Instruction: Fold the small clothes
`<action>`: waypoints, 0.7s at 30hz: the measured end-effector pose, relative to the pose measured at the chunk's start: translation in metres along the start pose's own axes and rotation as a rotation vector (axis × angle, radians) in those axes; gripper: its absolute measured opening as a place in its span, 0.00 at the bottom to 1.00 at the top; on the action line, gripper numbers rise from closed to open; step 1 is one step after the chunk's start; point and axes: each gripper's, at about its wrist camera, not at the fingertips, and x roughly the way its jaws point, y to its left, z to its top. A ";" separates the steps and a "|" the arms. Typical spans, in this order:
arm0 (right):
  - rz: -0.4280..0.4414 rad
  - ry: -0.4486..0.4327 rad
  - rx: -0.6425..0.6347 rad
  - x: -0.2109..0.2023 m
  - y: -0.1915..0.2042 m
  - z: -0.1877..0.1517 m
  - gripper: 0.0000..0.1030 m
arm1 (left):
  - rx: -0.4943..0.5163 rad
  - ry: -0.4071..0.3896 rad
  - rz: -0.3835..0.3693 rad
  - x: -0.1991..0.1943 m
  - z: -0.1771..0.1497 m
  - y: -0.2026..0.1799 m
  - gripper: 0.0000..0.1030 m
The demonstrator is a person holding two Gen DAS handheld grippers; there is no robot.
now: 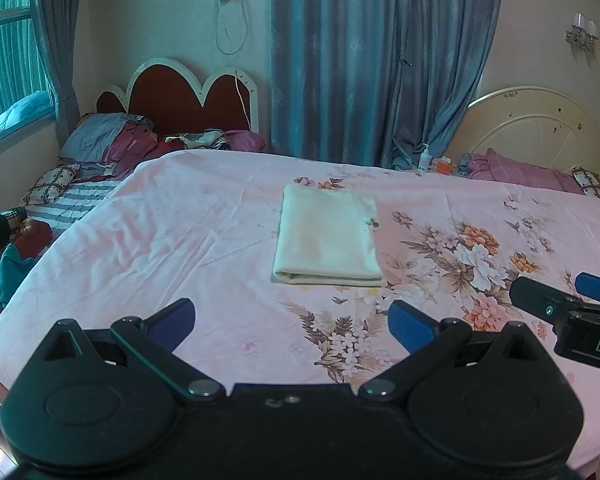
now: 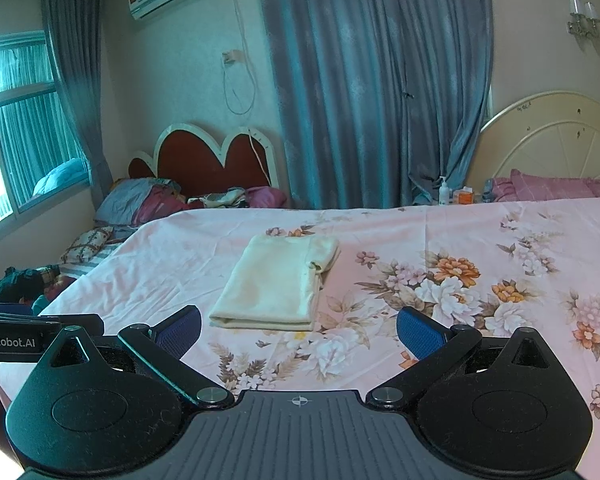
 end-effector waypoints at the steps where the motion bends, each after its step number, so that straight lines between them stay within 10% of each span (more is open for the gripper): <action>1: 0.000 0.000 -0.001 0.000 0.000 0.000 1.00 | 0.000 0.000 -0.001 0.000 0.000 0.000 0.99; 21: 0.005 0.012 -0.006 0.007 0.001 -0.002 1.00 | 0.000 0.009 -0.001 0.004 0.000 0.000 0.99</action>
